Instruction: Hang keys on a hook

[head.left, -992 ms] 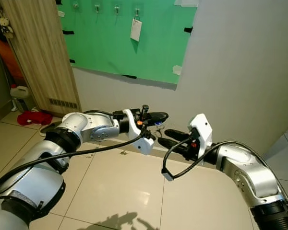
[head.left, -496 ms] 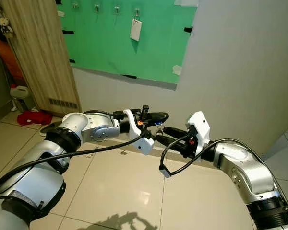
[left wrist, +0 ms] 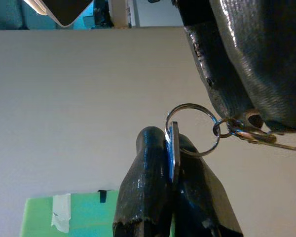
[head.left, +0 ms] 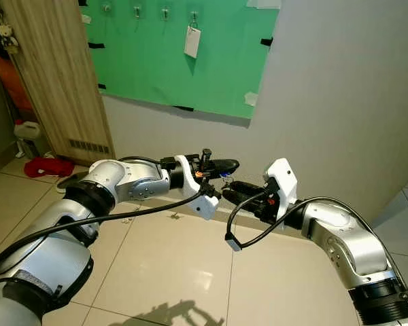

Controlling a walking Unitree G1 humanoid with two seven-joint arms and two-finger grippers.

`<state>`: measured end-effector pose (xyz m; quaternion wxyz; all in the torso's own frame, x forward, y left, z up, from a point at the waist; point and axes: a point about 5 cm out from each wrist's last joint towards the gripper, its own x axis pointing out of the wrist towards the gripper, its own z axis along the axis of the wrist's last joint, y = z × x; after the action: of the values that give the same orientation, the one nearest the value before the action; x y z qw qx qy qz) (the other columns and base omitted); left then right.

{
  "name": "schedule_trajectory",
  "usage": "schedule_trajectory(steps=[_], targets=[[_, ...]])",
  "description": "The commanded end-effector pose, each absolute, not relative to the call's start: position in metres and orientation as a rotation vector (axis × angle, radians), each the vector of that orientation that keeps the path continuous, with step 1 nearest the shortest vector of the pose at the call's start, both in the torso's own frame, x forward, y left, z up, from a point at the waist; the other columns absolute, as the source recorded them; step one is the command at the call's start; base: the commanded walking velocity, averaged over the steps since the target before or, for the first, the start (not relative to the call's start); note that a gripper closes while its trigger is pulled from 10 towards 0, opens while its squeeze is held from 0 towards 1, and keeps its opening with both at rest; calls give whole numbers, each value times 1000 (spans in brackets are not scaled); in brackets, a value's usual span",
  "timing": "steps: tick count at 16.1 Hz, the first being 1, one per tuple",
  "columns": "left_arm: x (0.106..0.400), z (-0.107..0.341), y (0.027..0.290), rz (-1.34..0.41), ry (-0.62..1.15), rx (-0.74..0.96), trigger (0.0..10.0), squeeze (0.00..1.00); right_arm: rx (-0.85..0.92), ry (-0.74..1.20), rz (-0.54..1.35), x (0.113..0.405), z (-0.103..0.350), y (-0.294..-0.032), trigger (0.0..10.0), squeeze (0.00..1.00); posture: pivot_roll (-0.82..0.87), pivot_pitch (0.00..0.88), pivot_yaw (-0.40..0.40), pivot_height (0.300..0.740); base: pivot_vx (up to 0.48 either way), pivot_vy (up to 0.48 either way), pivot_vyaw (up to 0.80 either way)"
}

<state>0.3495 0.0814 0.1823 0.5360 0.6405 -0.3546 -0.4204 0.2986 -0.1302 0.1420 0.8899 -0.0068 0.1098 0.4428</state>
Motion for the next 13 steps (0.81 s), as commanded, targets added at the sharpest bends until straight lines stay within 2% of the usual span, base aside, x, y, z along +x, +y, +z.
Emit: schedule_trajectory(steps=[1,13], targets=[[348,183,78,-1007,-862,1528,10000,0,-12,221,906,301,144,-135,0,0,-100,0,-35,740,0,0,0],[348,181,80,-1011,-853,1528,10000,0,4,211,936,295,147,-140,0,0,-105,0,-31,740,0,0,0]])
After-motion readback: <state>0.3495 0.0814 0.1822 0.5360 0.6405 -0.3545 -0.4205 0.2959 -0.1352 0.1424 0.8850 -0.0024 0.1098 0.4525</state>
